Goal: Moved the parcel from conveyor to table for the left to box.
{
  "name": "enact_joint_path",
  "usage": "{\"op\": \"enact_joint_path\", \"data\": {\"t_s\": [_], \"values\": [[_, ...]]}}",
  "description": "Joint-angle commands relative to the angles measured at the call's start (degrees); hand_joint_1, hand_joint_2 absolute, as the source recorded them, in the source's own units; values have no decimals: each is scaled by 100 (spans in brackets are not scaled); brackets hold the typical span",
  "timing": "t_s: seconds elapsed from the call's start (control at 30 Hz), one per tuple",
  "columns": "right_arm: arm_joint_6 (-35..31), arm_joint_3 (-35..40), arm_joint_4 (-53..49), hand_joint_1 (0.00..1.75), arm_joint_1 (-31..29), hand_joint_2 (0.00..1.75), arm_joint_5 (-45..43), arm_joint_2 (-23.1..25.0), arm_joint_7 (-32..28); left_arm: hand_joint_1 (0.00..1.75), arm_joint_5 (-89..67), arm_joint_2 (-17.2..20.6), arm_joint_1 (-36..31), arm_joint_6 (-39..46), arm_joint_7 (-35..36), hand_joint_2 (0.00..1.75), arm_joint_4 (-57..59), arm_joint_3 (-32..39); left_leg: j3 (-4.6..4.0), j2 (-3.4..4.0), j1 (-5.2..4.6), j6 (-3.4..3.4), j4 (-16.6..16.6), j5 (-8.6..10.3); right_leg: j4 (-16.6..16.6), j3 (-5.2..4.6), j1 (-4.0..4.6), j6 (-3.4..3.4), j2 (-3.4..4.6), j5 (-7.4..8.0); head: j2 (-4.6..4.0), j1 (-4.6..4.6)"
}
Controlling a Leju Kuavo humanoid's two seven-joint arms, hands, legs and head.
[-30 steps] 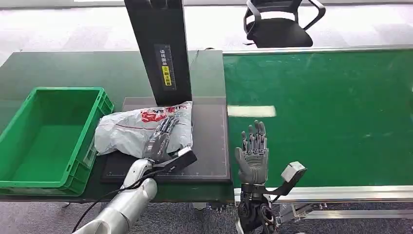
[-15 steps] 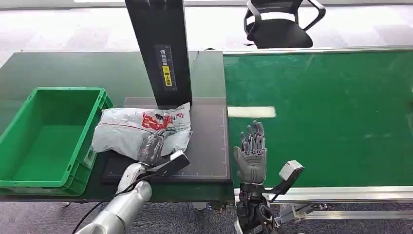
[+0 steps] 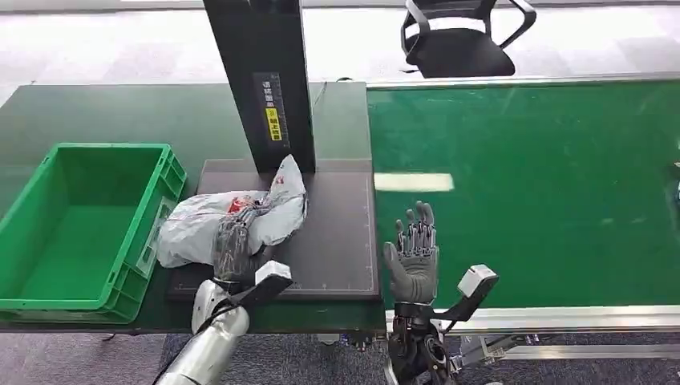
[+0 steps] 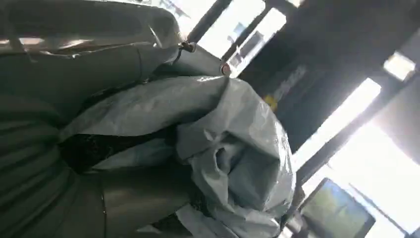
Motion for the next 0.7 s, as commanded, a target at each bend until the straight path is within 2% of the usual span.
{"op": "enact_joint_path", "data": {"t_s": [0.03,0.2,0.37,0.5,0.7], "values": [[-39,-84,473,0,-285,175,-57,-94,-68,175,888,172,1042,15,-168,175,-4134,-177,-3,6,6,11,2,-5,-2,-4,10,-22,5,1,0,-2],[38,-134,541,0,-292,175,-32,-95,-101,175,1359,381,1070,15,-168,175,-5029,-240,-12,5,11,9,2,-4,-2,-12,16,-20,4,1,0,0],[82,-187,506,0,-246,175,-16,-94,-126,175,2130,728,480,15,-168,175,-5332,-6,-12,-9,13,13,0,1,-4,-6,20,-30,-11,1,0,-2],[139,-294,387,0,-132,175,18,-94,-129,175,2568,1072,-59,-50,-55,175,-5045,357,-8,-9,8,6,-3,3,0,-5,14,-21,-9,0,0,-2],[96,-244,279,0,-96,175,-17,-94,-103,175,2754,1416,-864,-408,274,175,-3733,1031,0,-12,8,5,-6,7,-2,1,13,-21,-12,0,0,-2]]}}
